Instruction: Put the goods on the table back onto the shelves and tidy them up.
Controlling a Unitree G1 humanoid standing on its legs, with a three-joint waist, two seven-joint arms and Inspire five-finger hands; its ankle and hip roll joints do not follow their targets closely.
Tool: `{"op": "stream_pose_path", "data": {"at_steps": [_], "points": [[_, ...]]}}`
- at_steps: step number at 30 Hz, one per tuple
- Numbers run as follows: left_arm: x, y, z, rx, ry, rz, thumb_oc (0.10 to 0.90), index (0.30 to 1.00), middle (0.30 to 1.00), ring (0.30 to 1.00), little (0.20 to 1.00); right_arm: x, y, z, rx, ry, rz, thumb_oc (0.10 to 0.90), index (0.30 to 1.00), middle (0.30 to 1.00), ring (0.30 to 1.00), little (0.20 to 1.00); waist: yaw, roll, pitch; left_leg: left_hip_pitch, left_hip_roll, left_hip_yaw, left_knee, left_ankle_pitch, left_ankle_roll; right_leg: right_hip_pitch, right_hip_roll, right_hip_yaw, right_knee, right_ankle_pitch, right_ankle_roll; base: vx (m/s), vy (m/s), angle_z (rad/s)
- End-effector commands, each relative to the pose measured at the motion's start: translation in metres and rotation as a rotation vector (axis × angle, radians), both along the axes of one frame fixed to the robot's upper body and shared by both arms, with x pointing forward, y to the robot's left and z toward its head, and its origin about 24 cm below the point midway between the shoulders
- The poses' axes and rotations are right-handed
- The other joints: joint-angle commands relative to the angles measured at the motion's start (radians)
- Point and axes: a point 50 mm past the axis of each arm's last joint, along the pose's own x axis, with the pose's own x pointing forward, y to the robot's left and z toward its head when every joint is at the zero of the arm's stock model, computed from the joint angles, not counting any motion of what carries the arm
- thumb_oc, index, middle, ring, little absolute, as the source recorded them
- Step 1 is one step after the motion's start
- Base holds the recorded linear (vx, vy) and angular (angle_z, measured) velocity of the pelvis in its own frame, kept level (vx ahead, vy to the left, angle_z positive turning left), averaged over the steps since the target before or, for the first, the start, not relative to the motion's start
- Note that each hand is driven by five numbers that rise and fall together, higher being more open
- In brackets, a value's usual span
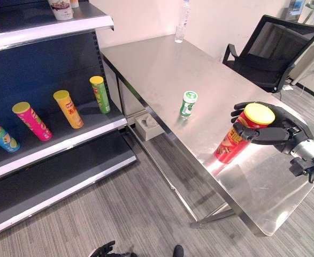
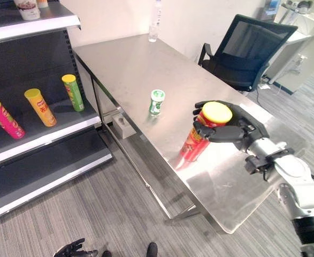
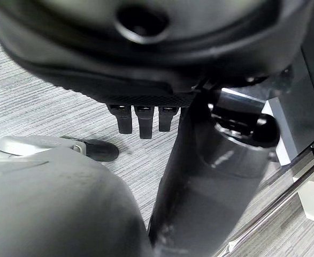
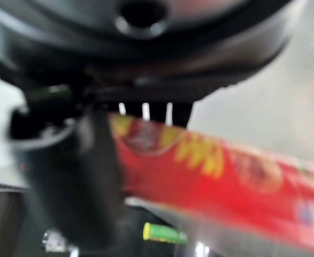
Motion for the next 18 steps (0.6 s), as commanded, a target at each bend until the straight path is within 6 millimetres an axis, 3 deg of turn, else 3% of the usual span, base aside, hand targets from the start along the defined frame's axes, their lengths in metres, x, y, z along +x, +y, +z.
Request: {"op": "stream_pose_path", "data": {"at_steps": [1,9,11,16,18], "points": [[0.001,0.01,0.001,0.022,0.009,-0.025,0.8,0.9,0.9,0.9,0.9,0.011,0.01,0.057,0.03,-0.267,0.017,0.4,0.3,0.3,0.3,0.3,0.032,-0.037,-0.043,-0.022,0.022,0.071,0.01,-0.025,-0.055,0.069,-0.058,0.001,0.013,-0.097,0.106,-0.02,-0.028,0.12],[-0.001,0.016,0.003,0.037,0.0,0.023,0.8,0.9,0.9,0.9,0.9,0.006,0.007,0.07,0.048,-0.364,-0.028,0.4,0.3,0.3,0.3,0.3,0.042,-0.035,-0.045,-0.023,0.025,0.048,0.01,-0.022,-0.058,0.081,-0.055,-0.011,0.013,-0.106,0.102,-0.03,-0.048,0.1],[-0.003,0.022,0.005,0.044,-0.017,0.076,0.8,0.9,0.9,0.9,0.9,-0.003,0.017,0.097,0.043,-0.509,-0.003,0.4,0.3,0.3,0.3,0.3,0.058,-0.034,-0.046,-0.03,0.034,0.011,0.01,-0.012,-0.068,0.094,-0.042,-0.024,0.013,-0.123,0.088,-0.05,-0.154,0.27],[0.009,0.029,0.011,0.056,-0.083,0.136,0.8,0.9,0.9,0.9,0.9,-0.013,0.037,0.123,0.033,-0.672,0.057,0.4,0.3,0.3,0.3,0.3,0.089,-0.04,-0.017,-0.085,0.032,-0.061,0.043,0.01,-0.086,0.111,-0.028,-0.054,0.015,-0.147,0.067,-0.09,-0.101,0.51],[0.023,0.029,0.017,0.044,-0.154,0.178,0.8,0.9,0.9,0.9,0.9,-0.022,0.046,0.133,0.016,-0.754,0.079,0.4,0.3,0.3,0.3,0.3,0.107,-0.039,0.015,-0.156,0.037,-0.059,0.119,0.009,-0.112,0.134,-0.038,-0.125,0.017,-0.165,0.058,-0.13,0.001,0.95]]}}
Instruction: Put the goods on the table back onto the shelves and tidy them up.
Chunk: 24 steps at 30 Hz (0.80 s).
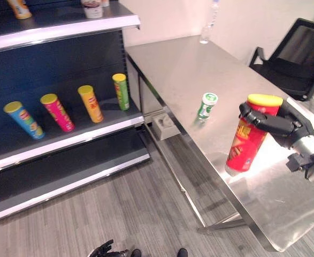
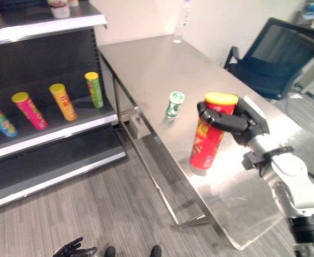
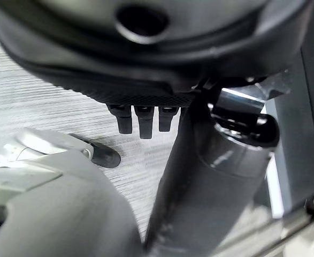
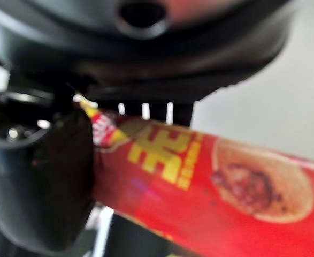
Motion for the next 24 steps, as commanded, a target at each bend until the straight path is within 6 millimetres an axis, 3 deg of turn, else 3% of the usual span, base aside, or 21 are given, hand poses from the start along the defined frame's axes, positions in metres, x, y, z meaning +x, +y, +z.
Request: {"op": "stream_pose_path", "data": {"at_steps": [1,4,5,6,8,10,11,12,13,14,15,17,18,19,21,23,24], "points": [[0.01,0.028,0.012,0.083,-0.068,0.018,0.8,0.9,0.9,0.9,0.9,-0.027,0.022,0.089,-0.007,-0.501,0.093,0.4,0.3,0.3,0.3,0.3,0.045,-0.083,-0.044,-0.097,0.029,0.101,0.082,-0.04,-0.037,0.071,-0.045,0.036,0.01,-0.124,0.064,-0.1,0.165,1.4],[0.013,0.032,0.015,0.096,-0.091,0.042,0.8,0.9,0.9,0.9,0.9,-0.026,0.037,0.095,-0.087,-0.53,0.123,0.4,0.3,0.3,0.3,0.3,0.057,-0.078,-0.033,-0.105,0.154,0.137,0.076,0.001,-0.081,0.09,-0.087,-0.014,0.033,-0.121,0.083,-0.02,0.257,0.94],[0.013,0.032,0.015,0.095,-0.092,0.043,0.8,0.9,0.9,0.9,0.9,-0.026,0.038,0.095,-0.088,-0.531,0.123,0.4,0.3,0.3,0.3,0.3,0.054,-0.078,-0.034,-0.107,0.153,0.135,0.073,0.005,-0.08,0.087,-0.088,-0.016,0.034,-0.119,0.083,-0.01,0.392,0.46],[0.011,0.037,0.016,0.112,-0.096,0.06,0.8,0.9,0.9,0.9,0.9,-0.025,0.042,0.092,-0.122,-0.518,0.135,0.4,0.3,0.3,0.3,0.3,0.043,-0.077,-0.04,-0.106,0.234,0.142,0.076,0.037,-0.087,0.083,-0.127,-0.02,0.047,-0.116,0.099,-0.03,0.409,0.54],[0.011,0.04,0.018,0.134,-0.1,0.059,0.8,0.9,0.9,0.9,0.9,-0.022,0.044,0.091,-0.167,-0.518,0.099,0.4,0.3,0.3,0.3,0.3,0.036,-0.062,-0.059,-0.07,0.274,0.116,0.053,0.051,-0.112,0.075,-0.153,-0.005,0.053,-0.109,0.114,0.02,0.522,0.31],[0.011,0.037,0.017,0.134,-0.094,0.03,0.8,0.9,0.9,0.9,0.9,-0.025,0.045,0.089,-0.172,-0.535,0.087,0.4,0.3,0.3,0.3,0.3,0.022,-0.033,-0.084,-0.053,0.251,0.083,0.027,0.015,-0.123,0.078,-0.197,-0.003,0.049,-0.072,0.137,0.05,0.661,-0.18],[0.015,0.036,0.017,0.152,-0.088,-0.026,0.8,0.9,0.9,0.9,0.9,-0.023,0.042,0.076,-0.164,-0.529,0.025,0.4,0.3,0.3,0.3,0.3,0.013,-0.027,-0.099,-0.032,0.19,0.092,0.0,-0.055,-0.095,0.055,-0.286,-0.01,0.037,0.016,0.165,0.02,0.626,-0.04],[0.015,0.036,0.018,0.153,-0.088,-0.027,0.8,0.9,0.9,0.9,0.9,-0.023,0.042,0.076,-0.164,-0.528,0.024,0.4,0.3,0.3,0.3,0.3,0.014,-0.029,-0.1,-0.033,0.188,0.092,0.001,-0.055,-0.094,0.054,-0.288,-0.01,0.036,0.017,0.165,-0.12,0.756,0.33],[0.02,0.041,0.021,0.185,-0.09,-0.059,0.8,0.9,0.9,0.9,0.9,-0.018,0.057,0.074,-0.217,-0.565,0.004,0.4,0.3,0.3,0.3,0.3,0.017,-0.031,-0.081,-0.035,0.136,0.134,0.018,-0.083,-0.06,-0.003,-0.362,-0.019,0.04,0.158,0.176,-0.12,0.336,0.68],[0.02,0.041,0.021,0.185,-0.091,-0.055,0.8,0.9,0.9,0.9,0.9,-0.017,0.059,0.074,-0.217,-0.567,0.006,0.4,0.3,0.3,0.3,0.3,0.018,-0.036,-0.083,-0.039,0.13,0.14,0.022,-0.084,-0.057,-0.012,-0.369,-0.01,0.04,0.161,0.178,-0.21,0.527,0.6],[0.024,0.047,0.025,0.206,-0.105,-0.062,0.8,0.9,0.9,0.9,0.9,-0.019,0.066,0.073,-0.223,-0.582,0.032,0.4,0.3,0.3,0.3,0.3,0.019,-0.024,-0.073,-0.043,0.112,0.168,0.023,-0.087,-0.044,-0.022,-0.356,-0.022,0.054,0.118,0.157,-0.14,0.369,-0.14],[0.026,0.053,0.03,0.212,-0.132,-0.037,0.8,0.9,0.9,0.9,0.9,-0.021,0.071,0.071,-0.198,-0.59,0.054,0.4,0.3,0.3,0.3,0.3,0.015,-0.016,-0.064,-0.058,0.052,0.186,0.021,-0.068,-0.013,-0.054,-0.277,0.065,0.141,0.026,0.114,-0.13,0.55,-0.27],[0.02,0.058,0.029,0.211,-0.116,-0.009,0.8,0.9,0.9,0.9,0.9,-0.021,0.073,0.069,-0.197,-0.601,0.043,0.4,0.3,0.3,0.3,0.3,0.026,-0.007,-0.057,-0.057,0.009,0.183,0.011,-0.051,0.01,-0.051,-0.136,0.109,0.222,-0.112,0.071,-0.01,0.562,0.52],[0.013,0.059,0.026,0.204,-0.086,0.013,0.8,0.9,0.9,0.9,0.9,-0.022,0.077,0.064,-0.201,-0.6,0.058,0.4,0.3,0.3,0.3,0.3,0.035,-0.019,-0.051,-0.052,-0.037,0.173,0.01,-0.045,0.023,-0.035,-0.032,0.125,0.255,-0.189,0.046,0.04,0.462,0.55],[0.007,0.053,0.022,0.183,-0.067,0.024,0.8,0.9,0.9,0.9,0.9,-0.022,0.075,0.056,-0.221,-0.574,0.031,0.4,0.3,0.3,0.3,0.3,0.038,-0.039,-0.035,-0.041,-0.079,0.154,0.014,-0.048,0.032,-0.041,0.053,0.177,0.25,-0.223,0.009,0.08,0.214,0.48],[0.007,0.046,0.019,0.159,-0.069,0.021,0.8,0.9,0.9,0.9,0.9,-0.025,0.078,0.059,-0.242,-0.604,0.028,0.4,0.3,0.3,0.3,0.3,0.053,-0.049,-0.028,-0.038,-0.117,0.11,0.023,-0.056,0.037,-0.006,0.063,0.188,0.188,-0.216,-0.012,0.05,0.077,1.06],[0.011,0.042,0.019,0.154,-0.076,0.019,0.8,0.9,0.9,0.9,0.9,-0.023,0.078,0.056,-0.236,-0.598,0.018,0.4,0.3,0.3,0.3,0.3,0.051,-0.047,-0.016,-0.061,-0.124,0.099,0.049,-0.062,0.028,-0.012,0.064,0.184,0.173,-0.2,-0.006,-0.04,0.033,0.64]]}}
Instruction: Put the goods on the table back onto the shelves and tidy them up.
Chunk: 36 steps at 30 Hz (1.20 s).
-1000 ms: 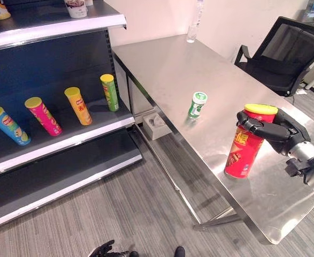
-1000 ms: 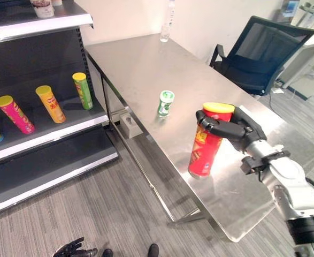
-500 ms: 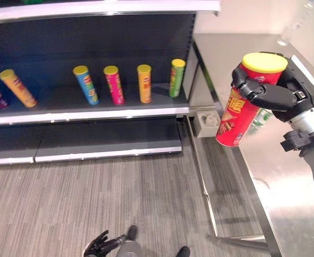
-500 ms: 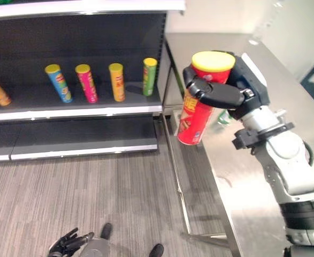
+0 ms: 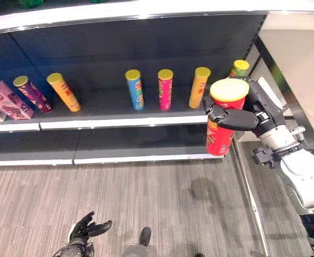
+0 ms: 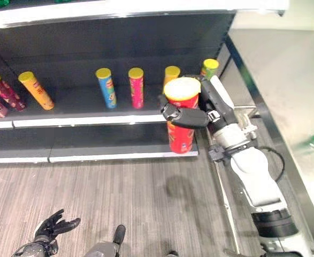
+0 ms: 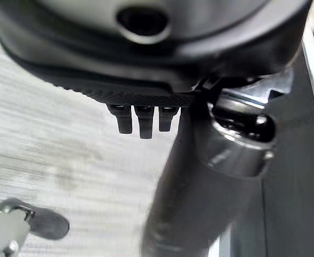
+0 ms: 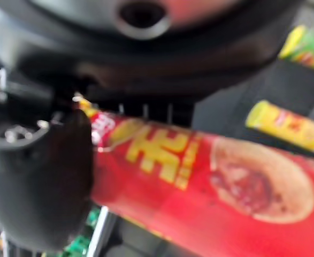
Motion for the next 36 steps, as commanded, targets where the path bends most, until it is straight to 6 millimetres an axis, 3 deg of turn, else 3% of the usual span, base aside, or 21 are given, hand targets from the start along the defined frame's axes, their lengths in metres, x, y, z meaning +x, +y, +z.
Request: {"op": "stream_pose_path", "data": {"at_steps": [1,2,4,5,9,13,16,17,18,19,20,22,23,24,25,27,29,30,31,33,36], "points": [[-0.01,0.001,0.0,0.013,0.027,-0.076,0.8,0.9,0.9,0.9,0.9,-0.025,0.007,0.07,0.039,-0.419,0.035,0.4,0.3,0.3,0.3,0.3,0.036,-0.07,-0.035,-0.031,-0.061,0.072,0.031,-0.079,-0.061,-0.09,-0.022,-0.108,0.07,0.0,0.102,-0.12,0.083,0.5],[-0.004,-0.004,0.001,0.001,0.009,-0.092,0.8,0.9,0.9,0.9,0.9,-0.028,0.005,0.071,0.01,-0.43,0.009,0.4,0.3,0.3,0.3,0.3,0.025,-0.063,-0.015,-0.086,-0.057,0.1,0.109,-0.092,-0.074,-0.088,-0.036,-0.133,0.064,-0.001,0.102,-0.09,0.132,0.75],[-0.007,-0.012,-0.002,-0.021,0.016,-0.103,0.8,0.9,0.9,0.9,0.9,-0.027,0.006,0.067,-0.005,-0.418,-0.003,0.4,0.3,0.3,0.3,0.3,0.012,-0.043,-0.005,-0.131,0.008,0.202,0.146,-0.09,-0.072,-0.08,-0.055,-0.168,0.049,-0.002,0.113,-0.04,0.215,1.14],[-0.009,-0.012,-0.002,-0.022,0.023,-0.101,0.8,0.9,0.9,0.9,0.9,-0.026,0.007,0.064,-0.013,-0.414,-0.015,0.4,0.3,0.3,0.3,0.3,0.017,-0.036,-0.008,-0.14,0.04,0.216,0.146,-0.084,-0.068,-0.076,-0.061,-0.172,0.047,-0.004,0.117,0.02,0.232,0.88],[-0.011,-0.006,-0.001,0.015,0.037,-0.108,0.8,0.9,0.9,0.9,0.9,-0.02,0.012,0.054,-0.049,-0.391,-0.036,0.4,0.3,0.3,0.3,0.3,0.021,-0.045,-0.024,-0.155,0.186,0.193,0.063,-0.012,-0.105,-0.067,-0.112,-0.169,0.017,0.002,0.147,0.08,0.246,0.21],[-0.01,0.0,0.002,0.053,0.031,-0.112,0.8,0.9,0.9,0.9,0.9,-0.012,0.017,0.048,-0.052,-0.355,-0.023,0.4,0.3,0.3,0.3,0.3,0.017,-0.026,-0.049,-0.137,0.301,0.141,-0.042,0.053,-0.151,-0.045,-0.163,-0.128,0.006,-0.021,0.182,0.14,0.382,-0.08],[-0.01,0.002,0.003,0.07,0.037,-0.13,0.8,0.9,0.9,0.9,0.9,-0.01,0.021,0.046,-0.061,-0.341,-0.012,0.4,0.3,0.3,0.3,0.3,0.022,0.002,-0.067,-0.11,0.29,0.083,-0.038,0.048,-0.161,-0.021,-0.187,-0.117,0.0,-0.001,0.198,0.14,0.354,-0.09],[-0.01,0.004,0.003,0.085,0.051,-0.16,0.8,0.9,0.9,0.9,0.9,-0.01,0.02,0.043,-0.069,-0.335,-0.031,0.4,0.3,0.3,0.3,0.3,0.018,0.015,-0.078,-0.1,0.254,0.088,-0.009,0.004,-0.161,-0.013,-0.242,-0.127,-0.014,0.046,0.22,0.2,0.735,-0.01],[-0.006,0.01,0.006,0.121,0.054,-0.201,0.8,0.9,0.9,0.9,0.9,-0.01,0.019,0.044,-0.061,-0.353,-0.049,0.4,0.3,0.3,0.3,0.3,0.021,0.011,-0.077,-0.115,0.202,0.105,0.05,-0.054,-0.144,-0.022,-0.31,-0.138,-0.034,0.106,0.241,0.13,0.746,0.29],[-0.003,0.013,0.009,0.14,0.052,-0.224,0.8,0.9,0.9,0.9,0.9,-0.009,0.02,0.045,-0.053,-0.363,-0.061,0.4,0.3,0.3,0.3,0.3,0.022,0.011,-0.075,-0.125,0.174,0.121,0.077,-0.081,-0.129,-0.037,-0.342,-0.14,-0.04,0.138,0.247,-0.01,0.698,0.16],[-0.003,0.022,0.012,0.18,0.056,-0.232,0.8,0.9,0.9,0.9,0.9,-0.007,0.024,0.045,-0.019,-0.383,-0.066,0.4,0.3,0.3,0.3,0.3,0.024,0.018,-0.069,-0.136,0.144,0.162,0.101,-0.107,-0.105,-0.073,-0.393,-0.159,-0.036,0.208,0.25,-0.06,0.494,0.06],[-0.007,0.027,0.013,0.186,0.064,-0.209,0.8,0.9,0.9,0.9,0.9,-0.004,0.032,0.045,-0.003,-0.385,-0.049,0.4,0.3,0.3,0.3,0.3,0.034,0.03,-0.067,-0.13,0.137,0.211,0.088,-0.109,-0.082,-0.111,-0.421,-0.222,-0.004,0.224,0.233,-0.03,0.516,-0.59],[-0.016,0.028,0.012,0.166,0.084,-0.201,0.8,0.9,0.9,0.9,0.9,-0.004,0.026,0.043,-0.014,-0.379,-0.083,0.4,0.3,0.3,0.3,0.3,0.021,0.038,-0.056,-0.092,0.095,0.23,0.041,-0.092,-0.058,-0.163,-0.292,-0.156,0.086,0.136,0.196,0.06,0.524,-0.83],[-0.019,0.026,0.01,0.155,0.092,-0.188,0.8,0.9,0.9,0.9,0.9,-0.003,0.027,0.044,-0.015,-0.386,-0.086,0.4,0.3,0.3,0.3,0.3,0.022,0.039,-0.051,-0.072,0.083,0.237,0.019,-0.084,-0.054,-0.182,-0.242,-0.145,0.099,0.113,0.192,0.07,0.382,-0.54],[-0.019,0.026,0.01,0.155,0.091,-0.188,0.8,0.9,0.9,0.9,0.9,-0.003,0.027,0.044,-0.016,-0.387,-0.086,0.4,0.3,0.3,0.3,0.3,0.021,0.039,-0.052,-0.073,0.082,0.237,0.016,-0.081,-0.054,-0.184,-0.242,-0.144,0.099,0.115,0.192,0.04,0.129,-0.26],[-0.022,0.018,0.005,0.123,0.1,-0.17,0.8,0.9,0.9,0.9,0.9,0.002,0.033,0.045,-0.016,-0.393,-0.076,0.4,0.3,0.3,0.3,0.3,0.014,0.029,-0.026,-0.037,0.036,0.244,-0.025,-0.071,-0.04,-0.224,-0.107,-0.183,0.084,0.077,0.16,0.05,0.119,0.21],[-0.018,0.011,0.003,0.116,0.098,-0.203,0.8,0.9,0.9,0.9,0.9,0.007,0.028,0.041,-0.067,-0.39,-0.133,0.4,0.3,0.3,0.3,0.3,0.012,0.003,-0.01,-0.032,0.016,0.242,0.008,-0.108,-0.03,-0.201,-0.083,-0.165,0.053,0.058,0.129,0.08,0.028,0.27],[-0.017,0.011,0.003,0.116,0.097,-0.203,0.8,0.9,0.9,0.9,0.9,0.007,0.028,0.042,-0.067,-0.391,-0.133,0.4,0.3,0.3,0.3,0.3,0.01,0.002,-0.01,-0.036,0.015,0.241,0.009,-0.106,-0.029,-0.202,-0.084,-0.166,0.051,0.061,0.129,0.03,-0.036,0.52],[-0.007,0.005,0.006,0.096,0.048,-0.187,0.8,0.9,0.9,0.9,0.9,0.009,0.033,0.048,-0.05,-0.42,-0.141,0.4,0.3,0.3,0.3,0.3,0.033,-0.004,0.012,-0.067,0.006,0.233,0.092,-0.126,-0.045,-0.193,-0.099,-0.18,0.034,0.081,0.133,-0.01,-0.047,0.41],[0.001,-0.004,0.008,0.076,0.004,-0.196,0.8,0.9,0.9,0.9,0.9,0.011,0.035,0.05,-0.04,-0.439,-0.147,0.4,0.3,0.3,0.3,0.3,0.035,0.0,0.035,-0.105,0.02,0.239,0.186,-0.151,-0.054,-0.171,-0.104,-0.206,0.021,0.075,0.13,-0.01,-0.042,0.13],[0.003,-0.01,0.008,0.056,-0.012,-0.19,0.8,0.9,0.9,0.9,0.9,0.017,0.043,0.051,-0.05,-0.439,-0.141,0.4,0.3,0.3,0.3,0.3,0.06,0.017,0.052,-0.194,0.059,0.184,0.232,-0.117,-0.078,-0.16,-0.111,-0.197,0.014,0.061,0.133,0.06,0.095,0.32]]}}
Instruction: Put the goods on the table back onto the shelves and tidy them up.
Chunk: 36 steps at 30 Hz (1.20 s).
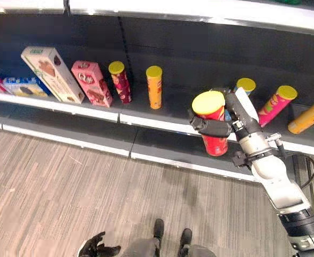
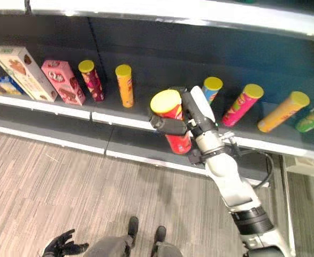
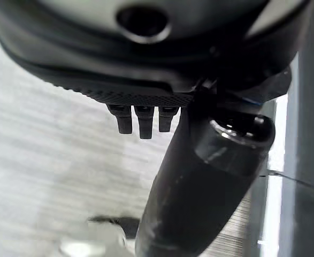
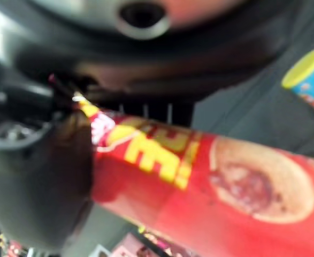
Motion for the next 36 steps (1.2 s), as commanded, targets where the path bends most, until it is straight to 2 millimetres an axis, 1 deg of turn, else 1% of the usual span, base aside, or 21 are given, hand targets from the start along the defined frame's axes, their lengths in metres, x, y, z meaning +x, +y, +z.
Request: {"op": "stream_pose_path", "data": {"at_steps": [1,3,4,5,6,7,9,12,16,17,19,22,24,26,27,29,33,34,36], "points": [[-0.002,0.017,0.008,0.051,-0.039,0.029,0.8,0.9,0.9,0.9,0.9,-0.012,0.024,0.071,0.003,-0.355,0.09,0.4,0.3,0.3,0.3,0.3,0.031,0.015,-0.029,-0.013,0.168,-0.047,0.0,-0.089,-0.065,0.088,-0.006,-0.007,-0.107,-0.017,0.139,0.17,0.157,0.22],[-0.001,0.02,0.011,0.063,-0.054,0.027,0.8,0.9,0.9,0.9,0.9,-0.01,0.026,0.068,0.008,-0.345,0.082,0.4,0.3,0.3,0.3,0.3,0.042,0.027,-0.037,-0.034,0.214,-0.093,-0.095,-0.051,-0.073,0.095,-0.01,0.013,-0.112,-0.039,0.151,0.16,0.158,-0.01],[-0.001,0.02,0.011,0.063,-0.052,0.028,0.8,0.9,0.9,0.9,0.9,-0.01,0.026,0.068,0.008,-0.344,0.082,0.4,0.3,0.3,0.3,0.3,0.044,0.026,-0.038,-0.026,0.215,-0.09,-0.107,-0.046,-0.075,0.095,-0.009,0.015,-0.11,-0.041,0.15,0.15,0.155,-0.22],[-0.003,0.022,0.012,0.084,-0.053,0.016,0.8,0.9,0.9,0.9,0.9,-0.008,0.024,0.064,0.014,-0.334,0.063,0.4,0.3,0.3,0.3,0.3,0.055,0.038,-0.043,-0.043,0.223,-0.129,-0.149,-0.029,-0.081,0.108,-0.01,0.033,-0.112,-0.06,0.156,0.23,0.356,-0.32],[-0.006,0.023,0.011,0.09,-0.037,-0.005,0.8,0.9,0.9,0.9,0.9,-0.009,0.026,0.068,0.018,-0.358,0.06,0.4,0.3,0.3,0.3,0.3,0.064,0.097,-0.068,0.023,0.233,-0.15,-0.252,0.01,-0.087,0.117,-0.022,0.052,-0.101,-0.062,0.165,0.22,0.558,-0.71],[-0.001,0.026,0.014,0.117,-0.049,-0.039,0.8,0.9,0.9,0.9,0.9,-0.009,0.025,0.073,0.008,-0.391,0.041,0.4,0.3,0.3,0.3,0.3,0.069,0.118,-0.054,0.011,0.203,-0.128,-0.217,-0.002,-0.076,0.09,-0.065,0.058,-0.086,-0.045,0.175,0.13,0.55,-0.89],[0.0,0.032,0.017,0.144,-0.051,-0.049,0.8,0.9,0.9,0.9,0.9,-0.009,0.027,0.08,0.021,-0.426,0.03,0.4,0.3,0.3,0.3,0.3,0.076,0.135,-0.041,0.003,0.182,-0.107,-0.2,-0.015,-0.064,0.067,-0.095,0.068,-0.084,-0.021,0.19,-0.03,0.277,-0.67],[0.001,0.041,0.02,0.174,-0.054,-0.035,0.8,0.9,0.9,0.9,0.9,-0.009,0.025,0.085,0.037,-0.463,0.003,0.4,0.3,0.3,0.3,0.3,0.086,0.142,-0.036,-0.018,0.158,-0.091,-0.18,-0.03,-0.047,0.045,-0.118,0.091,-0.093,0.002,0.2,0.0,0.113,-0.03],[0.004,0.046,0.022,0.194,-0.062,-0.021,0.8,0.9,0.9,0.9,0.9,-0.012,0.021,0.093,0.052,-0.512,-0.034,0.4,0.3,0.3,0.3,0.3,0.092,0.142,-0.019,-0.045,0.146,-0.089,-0.159,-0.037,-0.039,0.023,-0.132,0.093,-0.088,0.011,0.206,-0.02,0.035,0.07],[0.007,0.045,0.022,0.199,-0.067,-0.019,0.8,0.9,0.9,0.9,0.9,-0.012,0.015,0.098,0.064,-0.551,-0.078,0.4,0.3,0.3,0.3,0.3,0.092,0.14,-0.007,-0.067,0.137,-0.088,-0.15,-0.037,-0.035,0.005,-0.139,0.084,-0.089,0.022,0.209,-0.05,-0.003,-0.01],[0.01,0.042,0.022,0.193,-0.073,-0.024,0.8,0.9,0.9,0.9,0.9,-0.013,0.013,0.1,0.072,-0.575,-0.102,0.4,0.3,0.3,0.3,0.3,0.09,0.138,-0.001,-0.075,0.135,-0.089,-0.153,-0.035,-0.033,-0.003,-0.14,0.082,-0.09,0.026,0.21,-0.03,-0.029,0.03],[0.015,0.032,0.021,0.178,-0.09,-0.046,0.8,0.9,0.9,0.9,0.9,-0.018,0.016,0.108,0.073,-0.644,-0.124,0.4,0.3,0.3,0.3,0.3,0.085,0.14,0.028,-0.092,0.136,-0.093,-0.148,-0.033,-0.028,-0.034,-0.14,0.087,-0.073,0.024,0.211,-0.04,-0.05,-0.05],[0.016,0.031,0.021,0.175,-0.093,-0.049,0.8,0.9,0.9,0.9,0.9,-0.019,0.016,0.11,0.081,-0.657,-0.129,0.4,0.3,0.3,0.3,0.3,0.085,0.142,0.034,-0.096,0.136,-0.095,-0.147,-0.032,-0.028,-0.039,-0.141,0.085,-0.068,0.023,0.21,-0.03,-0.027,-0.09],[0.018,0.028,0.021,0.174,-0.097,-0.055,0.8,0.9,0.9,0.9,0.9,-0.02,0.015,0.113,0.112,-0.687,-0.152,0.4,0.3,0.3,0.3,0.3,0.084,0.152,0.052,-0.108,0.133,-0.098,-0.141,-0.031,-0.025,-0.059,-0.144,0.086,-0.049,0.02,0.209,-0.04,-0.017,-0.06],[0.018,0.028,0.021,0.174,-0.097,-0.055,0.8,0.9,0.9,0.9,0.9,-0.02,0.015,0.113,0.112,-0.687,-0.152,0.4,0.3,0.3,0.3,0.3,0.084,0.152,0.051,-0.108,0.133,-0.098,-0.141,-0.031,-0.025,-0.059,-0.144,0.086,-0.049,0.02,0.209,-0.05,-0.014,-0.03],[0.02,0.025,0.022,0.17,-0.11,-0.062,0.8,0.9,0.9,0.9,0.9,-0.017,0.011,0.119,0.153,-0.72,-0.202,0.4,0.3,0.3,0.3,0.3,0.091,0.165,0.067,-0.119,0.131,-0.101,-0.14,-0.029,-0.022,-0.078,-0.148,0.083,-0.035,0.019,0.209,-0.05,-0.018,0.03],[0.029,0.025,0.028,0.178,-0.149,-0.086,0.8,0.9,0.9,0.9,0.9,-0.016,0.004,0.138,0.169,-0.807,-0.282,0.4,0.3,0.3,0.3,0.3,0.105,0.184,0.086,-0.14,0.124,-0.108,-0.131,-0.027,-0.021,-0.099,-0.155,0.074,-0.017,0.014,0.21,-0.03,-0.009,0.05],[0.035,0.025,0.032,0.181,-0.174,-0.096,0.8,0.9,0.9,0.9,0.9,-0.014,-0.002,0.149,0.166,-0.844,-0.335,0.4,0.3,0.3,0.3,0.3,0.114,0.193,0.091,-0.15,0.118,-0.115,-0.131,-0.024,-0.022,-0.108,-0.16,0.069,-0.012,0.014,0.21,-0.02,-0.011,0.05],[0.039,0.026,0.036,0.185,-0.201,-0.101,0.8,0.9,0.9,0.9,0.9,-0.015,-0.01,0.157,0.152,-0.889,-0.401,0.4,0.3,0.3,0.3,0.3,0.123,0.201,0.096,-0.158,0.112,-0.12,-0.133,-0.021,-0.024,-0.114,-0.164,0.062,-0.01,0.014,0.213,-0.02,-0.002,0.12]]}}
